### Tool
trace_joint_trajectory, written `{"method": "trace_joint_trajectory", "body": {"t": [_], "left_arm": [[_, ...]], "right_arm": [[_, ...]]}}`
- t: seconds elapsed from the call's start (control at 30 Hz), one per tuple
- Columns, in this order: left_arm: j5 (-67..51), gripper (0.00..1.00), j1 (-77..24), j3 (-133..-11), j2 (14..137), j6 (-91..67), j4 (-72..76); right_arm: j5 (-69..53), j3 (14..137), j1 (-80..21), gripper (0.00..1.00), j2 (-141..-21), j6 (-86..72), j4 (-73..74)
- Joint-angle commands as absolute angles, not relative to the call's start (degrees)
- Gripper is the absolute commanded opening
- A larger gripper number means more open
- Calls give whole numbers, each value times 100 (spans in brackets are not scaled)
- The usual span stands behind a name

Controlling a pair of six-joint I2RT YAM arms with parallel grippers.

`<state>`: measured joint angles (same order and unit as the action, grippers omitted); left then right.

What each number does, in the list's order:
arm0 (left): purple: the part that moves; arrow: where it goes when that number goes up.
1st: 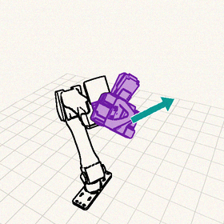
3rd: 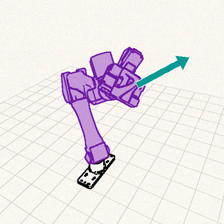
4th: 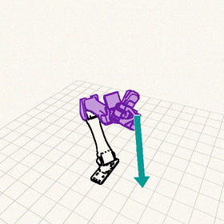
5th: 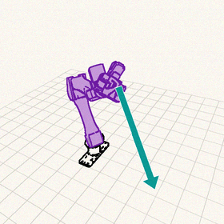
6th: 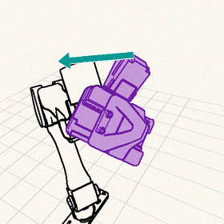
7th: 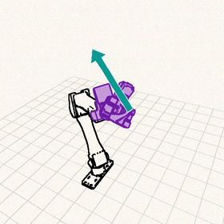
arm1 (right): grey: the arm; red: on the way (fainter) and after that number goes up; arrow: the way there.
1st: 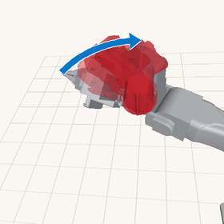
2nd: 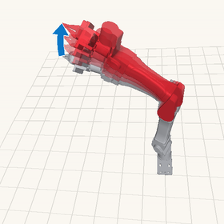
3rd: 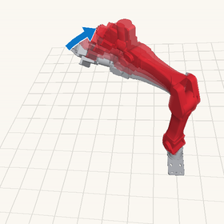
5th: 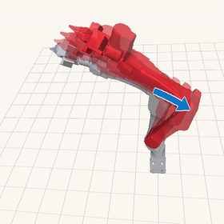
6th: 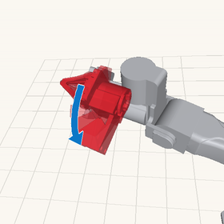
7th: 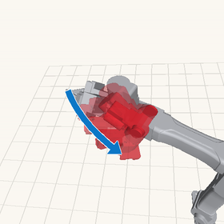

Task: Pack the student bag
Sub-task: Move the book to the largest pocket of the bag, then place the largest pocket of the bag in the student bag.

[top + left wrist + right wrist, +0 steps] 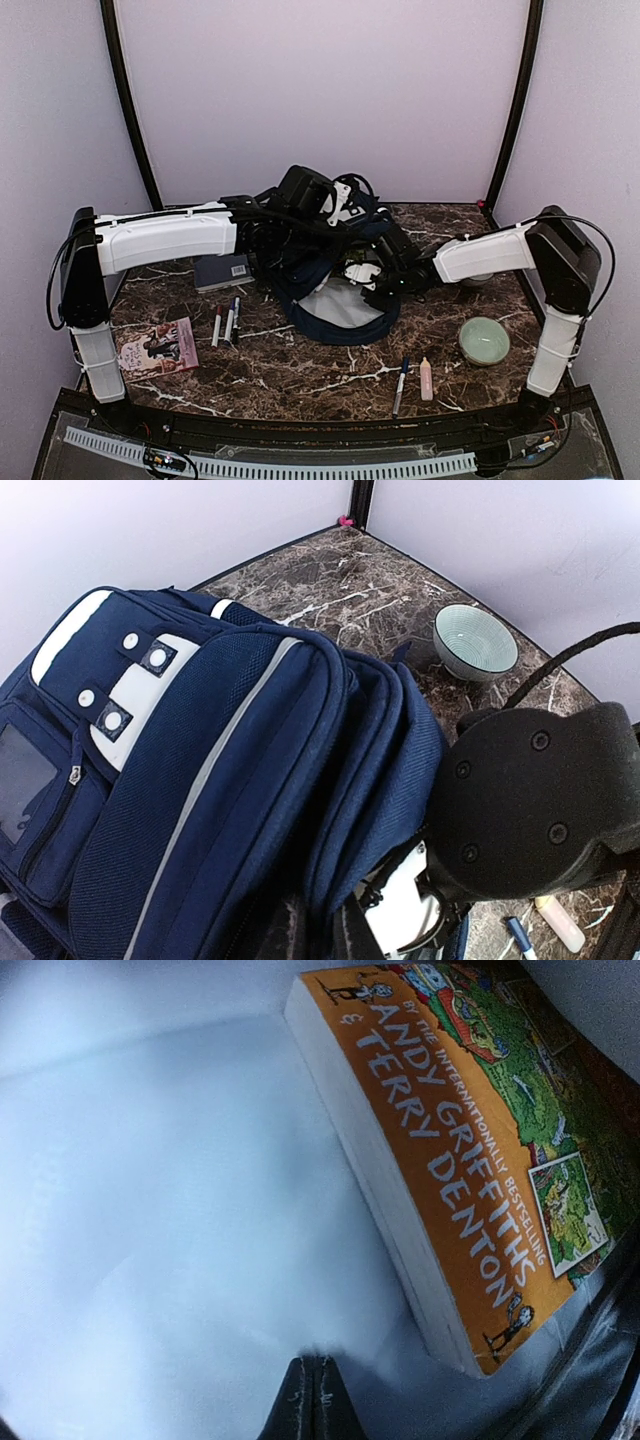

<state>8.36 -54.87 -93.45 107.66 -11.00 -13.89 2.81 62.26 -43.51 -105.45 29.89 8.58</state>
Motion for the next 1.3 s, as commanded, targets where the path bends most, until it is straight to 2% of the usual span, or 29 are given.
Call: {"method": "trace_joint_trajectory", "body": {"t": [0.0, 0.2, 0.37, 0.57, 0.8, 0.93, 1.07, 1.13, 1.27], "left_arm": [[765, 0, -5484, -9419, 10336, -1179, -1242], [713, 0, -5484, -9417, 10330, -1192, -1286], [590, 0, -5484, -9371, 10348, -1236, -1293], [396, 0, -5484, -9419, 10456, -1295, -1386], [392, 0, -5484, -9422, 10531, -1266, -1506], [332, 0, -5484, -9516, 10663, -1201, -1711], [218, 0, -5444, -9673, 10849, -1274, -1976], [83, 0, -5411, -9710, 10944, -1341, -2030], [-237, 0, -5342, -9703, 11111, -1452, -2066]], "right_arm": [[713, 6513, -4386, 0, -10984, 3218, 564], [1841, 6957, -4253, 0, -11557, 3683, -195], [2190, 7167, -4101, 0, -11833, 3660, -878], [2194, 7377, -4104, 0, -11968, 3450, -759], [1003, 6668, -4198, 1, -11141, 3444, 76], [926, 5943, -4320, 5, -10514, 3319, 365], [599, 5747, -4348, 8, -10067, 3057, 866], [285, 5711, -4350, 12, -9822, 2960, 1191], [-774, 5596, -4399, 25, -9336, 3227, 2149]]}}
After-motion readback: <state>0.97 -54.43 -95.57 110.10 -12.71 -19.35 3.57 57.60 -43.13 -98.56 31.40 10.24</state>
